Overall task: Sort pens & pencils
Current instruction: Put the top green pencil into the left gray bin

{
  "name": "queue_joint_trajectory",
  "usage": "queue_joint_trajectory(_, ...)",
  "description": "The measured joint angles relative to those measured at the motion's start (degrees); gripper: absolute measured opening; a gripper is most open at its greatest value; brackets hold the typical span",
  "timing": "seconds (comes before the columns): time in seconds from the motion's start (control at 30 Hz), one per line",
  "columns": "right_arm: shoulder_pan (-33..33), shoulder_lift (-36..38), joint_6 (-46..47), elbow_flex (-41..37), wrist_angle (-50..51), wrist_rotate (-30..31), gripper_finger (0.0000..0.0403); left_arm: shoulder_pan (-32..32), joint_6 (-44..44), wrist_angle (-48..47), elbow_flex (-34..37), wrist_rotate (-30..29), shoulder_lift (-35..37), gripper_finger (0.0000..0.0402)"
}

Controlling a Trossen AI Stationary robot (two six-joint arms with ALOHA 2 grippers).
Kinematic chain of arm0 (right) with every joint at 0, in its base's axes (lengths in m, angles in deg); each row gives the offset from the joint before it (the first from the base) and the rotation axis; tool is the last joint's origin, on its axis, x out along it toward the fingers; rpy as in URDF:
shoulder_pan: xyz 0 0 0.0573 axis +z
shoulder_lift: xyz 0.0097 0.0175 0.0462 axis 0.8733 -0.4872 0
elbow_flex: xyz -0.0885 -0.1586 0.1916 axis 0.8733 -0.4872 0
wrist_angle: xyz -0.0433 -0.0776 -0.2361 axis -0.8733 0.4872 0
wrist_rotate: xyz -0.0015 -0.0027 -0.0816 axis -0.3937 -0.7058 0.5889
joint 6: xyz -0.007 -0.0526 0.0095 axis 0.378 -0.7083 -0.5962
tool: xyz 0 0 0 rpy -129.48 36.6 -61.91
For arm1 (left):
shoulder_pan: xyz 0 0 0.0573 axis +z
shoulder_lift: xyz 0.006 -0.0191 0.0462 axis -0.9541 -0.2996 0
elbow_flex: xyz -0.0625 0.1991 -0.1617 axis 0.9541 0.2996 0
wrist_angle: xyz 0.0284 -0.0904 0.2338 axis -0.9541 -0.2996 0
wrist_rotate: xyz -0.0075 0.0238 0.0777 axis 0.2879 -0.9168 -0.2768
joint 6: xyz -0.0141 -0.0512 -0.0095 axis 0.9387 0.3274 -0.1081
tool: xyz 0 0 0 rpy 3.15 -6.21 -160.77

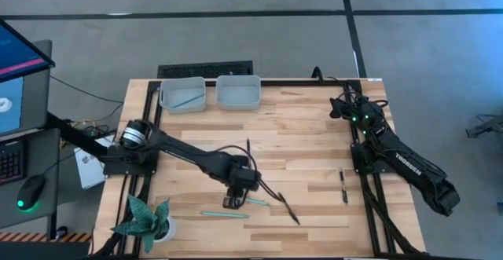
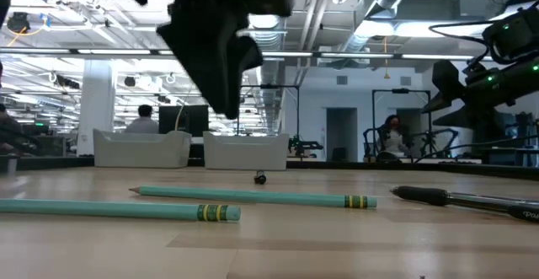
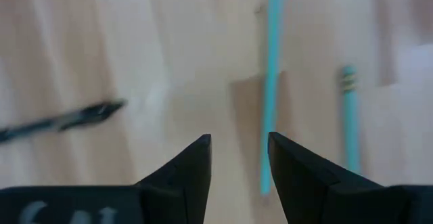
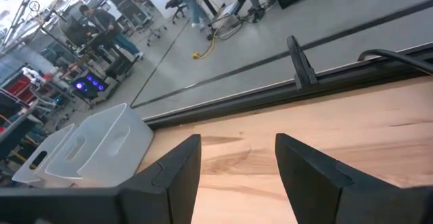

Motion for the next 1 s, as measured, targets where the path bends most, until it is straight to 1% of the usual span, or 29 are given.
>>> queue_joint_trajectory(0.17,0.0,0.0,0.0,0.0,0.0,0.0,0.0212,-1.4,3.2,0.8,-2.6,0.1,-3.1,0.0137)
queue_joint_trajectory(0.4,0.0,0.0,-0.1,0.0,0.0,0.0,0.0212,-2.9,7.3,4.0,-4.8,1.9,-8.6,0.0137)
queue_joint_trajectory(0.5,0.0,0.0,-0.1,0.0,0.0,0.0,0.0212,-2.8,7.3,3.9,-4.8,3.6,-9.8,0.0137)
queue_joint_trajectory(0.57,0.0,0.0,-0.1,0.0,0.0,0.0,0.0212,-2.8,7.0,3.8,-4.8,3.5,-9.8,0.0137)
queue_joint_trajectory(0.67,0.0,0.0,-0.1,0.0,0.0,0.0,0.0212,-2.7,6.8,3.8,-4.9,1.5,-10.1,0.0137)
queue_joint_trajectory(1.0,0.0,0.0,-0.1,0.0,0.0,-0.1,0.0212,-2.6,6.5,4.8,-4.8,3.1,-12.5,0.0137)
